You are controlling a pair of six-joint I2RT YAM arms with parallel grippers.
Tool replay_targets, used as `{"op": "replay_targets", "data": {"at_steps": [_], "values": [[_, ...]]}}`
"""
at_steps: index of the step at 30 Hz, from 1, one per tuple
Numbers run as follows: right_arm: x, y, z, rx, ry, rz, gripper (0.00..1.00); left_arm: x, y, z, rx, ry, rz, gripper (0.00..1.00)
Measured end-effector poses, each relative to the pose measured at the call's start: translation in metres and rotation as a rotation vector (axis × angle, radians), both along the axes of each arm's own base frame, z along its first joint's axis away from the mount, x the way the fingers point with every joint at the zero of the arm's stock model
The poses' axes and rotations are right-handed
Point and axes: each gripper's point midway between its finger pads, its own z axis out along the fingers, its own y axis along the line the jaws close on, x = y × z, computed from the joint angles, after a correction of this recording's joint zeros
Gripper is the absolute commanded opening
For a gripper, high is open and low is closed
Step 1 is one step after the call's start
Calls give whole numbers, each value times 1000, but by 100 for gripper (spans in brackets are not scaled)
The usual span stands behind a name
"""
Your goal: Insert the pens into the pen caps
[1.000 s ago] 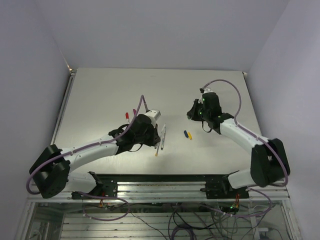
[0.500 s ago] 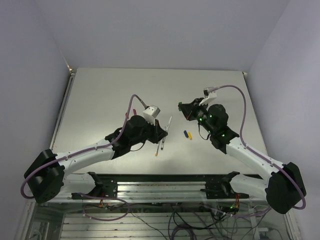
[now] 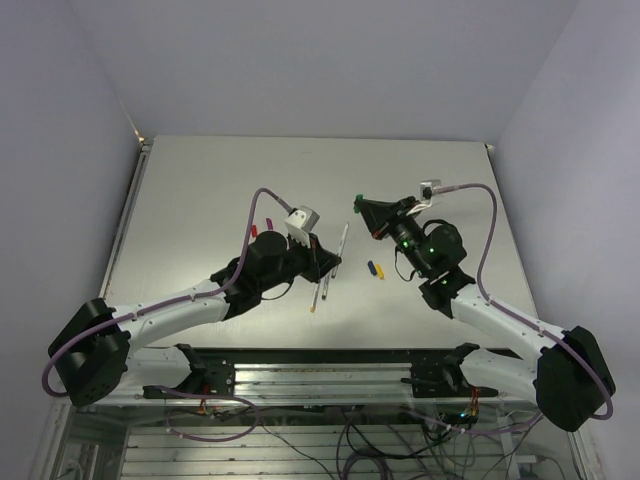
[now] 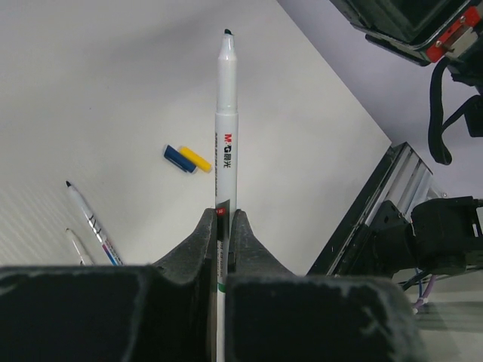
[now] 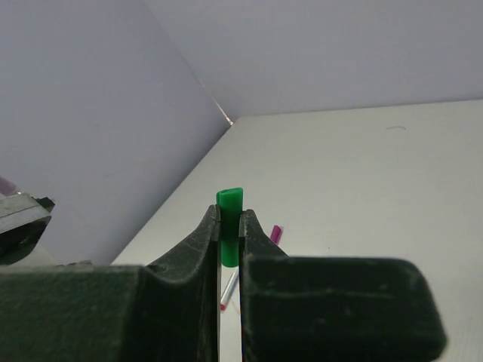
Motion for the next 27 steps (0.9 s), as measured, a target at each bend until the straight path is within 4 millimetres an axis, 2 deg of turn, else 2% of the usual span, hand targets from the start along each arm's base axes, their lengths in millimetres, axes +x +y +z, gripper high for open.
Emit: {"op": "replay_targets", "data": {"at_steps": [12, 27], "values": [[-6, 9, 4, 62, -9, 45, 0, 1, -2, 6, -20, -13, 1, 7], [-13, 18, -4, 63, 15, 88, 0, 3, -4, 7, -32, -13, 4, 7]]}}
